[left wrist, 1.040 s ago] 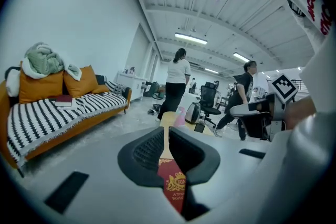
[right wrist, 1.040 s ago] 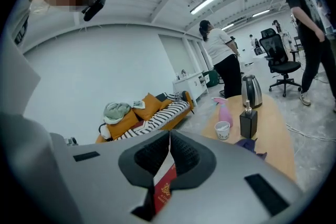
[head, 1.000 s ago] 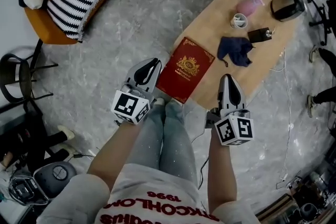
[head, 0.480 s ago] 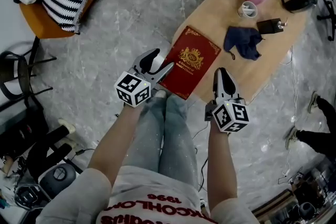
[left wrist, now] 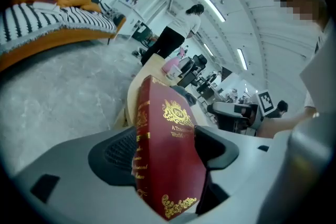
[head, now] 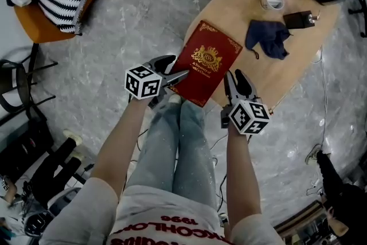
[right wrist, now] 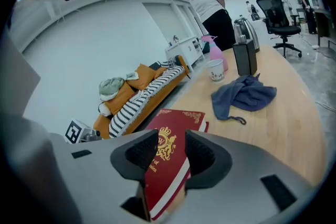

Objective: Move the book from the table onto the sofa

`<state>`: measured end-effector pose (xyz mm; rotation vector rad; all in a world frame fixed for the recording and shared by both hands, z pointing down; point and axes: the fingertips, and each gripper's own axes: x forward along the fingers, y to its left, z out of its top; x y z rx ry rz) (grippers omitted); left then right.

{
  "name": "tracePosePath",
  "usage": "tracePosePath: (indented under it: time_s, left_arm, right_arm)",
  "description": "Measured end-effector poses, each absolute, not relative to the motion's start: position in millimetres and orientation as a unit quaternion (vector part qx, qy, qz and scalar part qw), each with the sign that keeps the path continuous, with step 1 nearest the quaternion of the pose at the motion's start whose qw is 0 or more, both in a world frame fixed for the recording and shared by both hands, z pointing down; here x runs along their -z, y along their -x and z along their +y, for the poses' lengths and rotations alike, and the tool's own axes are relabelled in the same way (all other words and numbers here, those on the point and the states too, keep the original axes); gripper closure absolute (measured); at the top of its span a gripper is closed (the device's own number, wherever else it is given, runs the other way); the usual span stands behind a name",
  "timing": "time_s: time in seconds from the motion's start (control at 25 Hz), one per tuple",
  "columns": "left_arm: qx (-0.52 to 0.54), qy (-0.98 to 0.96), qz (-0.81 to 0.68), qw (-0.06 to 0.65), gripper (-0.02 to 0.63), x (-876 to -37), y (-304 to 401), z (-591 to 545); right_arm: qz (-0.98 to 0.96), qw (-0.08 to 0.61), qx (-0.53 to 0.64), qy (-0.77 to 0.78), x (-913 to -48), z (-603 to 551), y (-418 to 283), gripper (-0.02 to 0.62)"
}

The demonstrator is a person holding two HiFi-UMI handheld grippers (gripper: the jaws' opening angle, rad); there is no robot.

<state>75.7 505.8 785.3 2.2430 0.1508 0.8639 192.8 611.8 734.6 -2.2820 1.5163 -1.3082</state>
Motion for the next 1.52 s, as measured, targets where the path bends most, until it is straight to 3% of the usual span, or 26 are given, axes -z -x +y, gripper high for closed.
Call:
tracePosePath:
  time_s: [0.44,0.8,1.08,1.52]
  left_arm:
    - [-0.364,-0.808,0.093,0.454,0.235,-814.6,-75.5,513.9]
    - [-0.392,-0.695,0.202,0.568,0.221,-816.5,-66.1,565.3]
    - [-0.361,-0.669,0.25,0.6,0.222,-797.1,-53.0,593.3]
    - [-0.311,-0.703,0.187,0.612,0.225,-800.5,-60.3,579.0]
  right_arm:
    - [0.504,0.06,0.509,0.695,-787.2,610.8,-160.8,0.305]
    - [0.51,0.028,0.525,0.681,-802.6,612.8,-146.4,0.295]
    - [0.5,0.035,0.527,0.687,-806.4,620.3,-159.5,0.295]
    - [0.519,0.034,0.522,0.676,-804.2,619.5,-149.7,0.29]
